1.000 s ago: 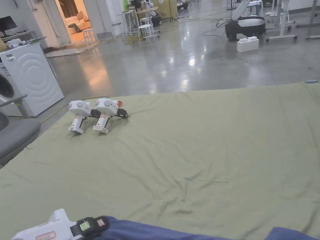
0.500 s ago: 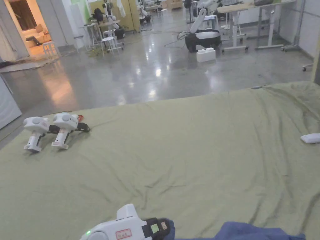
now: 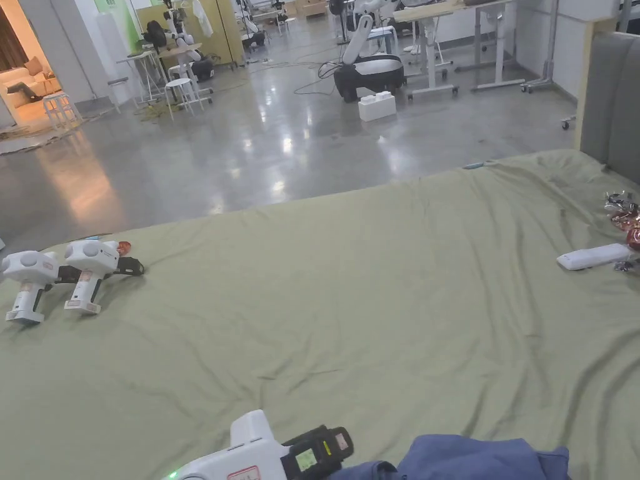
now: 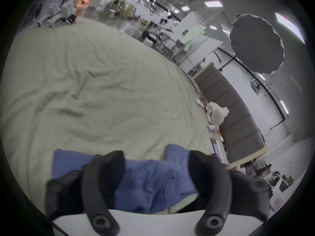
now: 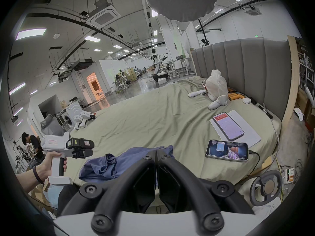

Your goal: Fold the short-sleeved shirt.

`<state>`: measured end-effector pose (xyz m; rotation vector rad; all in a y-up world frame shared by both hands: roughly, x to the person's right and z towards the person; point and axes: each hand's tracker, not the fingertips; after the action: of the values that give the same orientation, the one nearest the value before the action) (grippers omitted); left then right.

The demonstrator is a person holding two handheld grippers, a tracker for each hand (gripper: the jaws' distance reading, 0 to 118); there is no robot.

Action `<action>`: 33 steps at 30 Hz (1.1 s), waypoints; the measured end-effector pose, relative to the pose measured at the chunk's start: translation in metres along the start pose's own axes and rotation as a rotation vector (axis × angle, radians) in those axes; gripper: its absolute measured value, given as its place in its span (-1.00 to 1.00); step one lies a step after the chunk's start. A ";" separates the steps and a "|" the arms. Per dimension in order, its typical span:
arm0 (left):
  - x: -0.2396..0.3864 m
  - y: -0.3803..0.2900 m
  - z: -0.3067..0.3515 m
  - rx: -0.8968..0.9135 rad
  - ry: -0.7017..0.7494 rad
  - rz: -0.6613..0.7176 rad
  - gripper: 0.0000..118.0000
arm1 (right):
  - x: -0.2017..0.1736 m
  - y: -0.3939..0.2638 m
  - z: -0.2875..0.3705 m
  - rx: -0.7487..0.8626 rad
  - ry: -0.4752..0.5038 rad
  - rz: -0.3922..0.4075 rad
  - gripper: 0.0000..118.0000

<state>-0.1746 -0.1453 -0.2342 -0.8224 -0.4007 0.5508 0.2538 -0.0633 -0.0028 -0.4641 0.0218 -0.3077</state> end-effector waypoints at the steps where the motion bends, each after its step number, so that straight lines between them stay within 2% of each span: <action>1: -0.004 -0.002 0.000 0.012 0.019 0.005 0.14 | -0.001 0.000 0.000 0.001 0.003 0.001 -1.00; 2: -0.006 -0.005 -0.004 -0.005 0.020 0.000 -0.34 | 0.008 -0.003 -0.002 0.002 0.007 0.002 -1.00; 3: -0.006 -0.011 -0.009 -0.027 0.033 -0.024 -0.68 | 0.008 -0.003 -0.003 -0.001 0.012 0.004 -1.00; 4: -0.006 -0.017 -0.016 -0.057 0.027 -0.048 -0.92 | 0.008 -0.003 -0.003 -0.004 0.016 0.006 -1.00; 7: -0.005 -0.042 -0.041 -0.138 -0.095 -0.019 -0.97 | 0.008 -0.003 -0.004 -0.008 0.014 0.011 -1.00; 9: 0.003 -0.059 -0.061 -0.187 -0.052 -0.038 -0.97 | 0.008 -0.003 -0.004 -0.012 0.011 0.011 -1.00; 11: 0.004 -0.072 -0.086 -0.254 0.079 -0.072 -0.97 | 0.007 -0.006 -0.004 -0.019 0.005 0.013 -1.00; 15: 0.008 -0.058 -0.071 -0.220 0.012 -0.096 -0.97 | 0.006 -0.009 -0.003 -0.025 0.004 0.029 -1.00; 16: 0.006 -0.050 -0.056 -0.197 -0.007 -0.096 -0.94 | 0.007 -0.009 -0.004 -0.026 0.006 0.030 -1.00; 17: 0.002 -0.043 -0.041 -0.164 -0.014 -0.090 -0.80 | 0.007 -0.009 -0.007 -0.032 0.010 0.029 -1.00; 18: -0.004 -0.035 -0.025 -0.105 -0.021 -0.065 -0.57 | 0.005 -0.010 -0.010 -0.037 0.012 0.030 -1.00; 19: -0.015 -0.027 -0.006 -0.061 -0.057 -0.030 -0.22 | 0.003 -0.011 -0.012 -0.039 0.013 0.032 -1.00; 20: -0.027 -0.016 0.016 -0.032 -0.079 0.013 0.28 | 0.002 -0.011 -0.014 -0.039 0.017 0.032 -1.00; 21: -0.040 -0.009 0.033 -0.013 -0.086 0.054 0.52 | 0.002 -0.012 -0.016 -0.044 0.027 0.033 -1.00; 22: -0.056 -0.003 0.050 0.013 -0.090 0.090 0.65 | 0.001 -0.014 -0.019 -0.049 0.038 0.035 -1.00; 24: -0.086 0.005 0.080 0.075 -0.060 0.164 0.66 | -0.001 -0.016 -0.024 -0.060 0.050 0.044 -1.00; 27: -0.133 0.001 0.094 0.061 0.004 0.332 0.65 | -0.005 -0.021 -0.030 -0.082 0.067 0.055 -1.00; 29: -0.157 -0.011 0.087 0.019 -0.037 0.429 0.64 | -0.007 -0.022 -0.030 -0.089 0.073 0.056 -1.00; 31: -0.166 -0.025 0.071 -0.021 -0.098 0.495 0.60 | -0.014 -0.020 -0.026 -0.086 0.078 0.057 -1.00; 32: -0.132 -0.036 0.065 -0.029 -0.121 0.508 0.53 | -0.014 -0.020 -0.025 -0.085 0.081 0.056 -1.00; 33: -0.131 -0.042 0.054 -0.038 -0.132 0.521 0.43 | -0.014 -0.019 -0.025 -0.085 0.081 0.056 -1.00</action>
<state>-0.2941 -0.2165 -0.1838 -0.9332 -0.3163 1.0883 0.2329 -0.0863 -0.0169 -0.5343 0.1268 -0.2708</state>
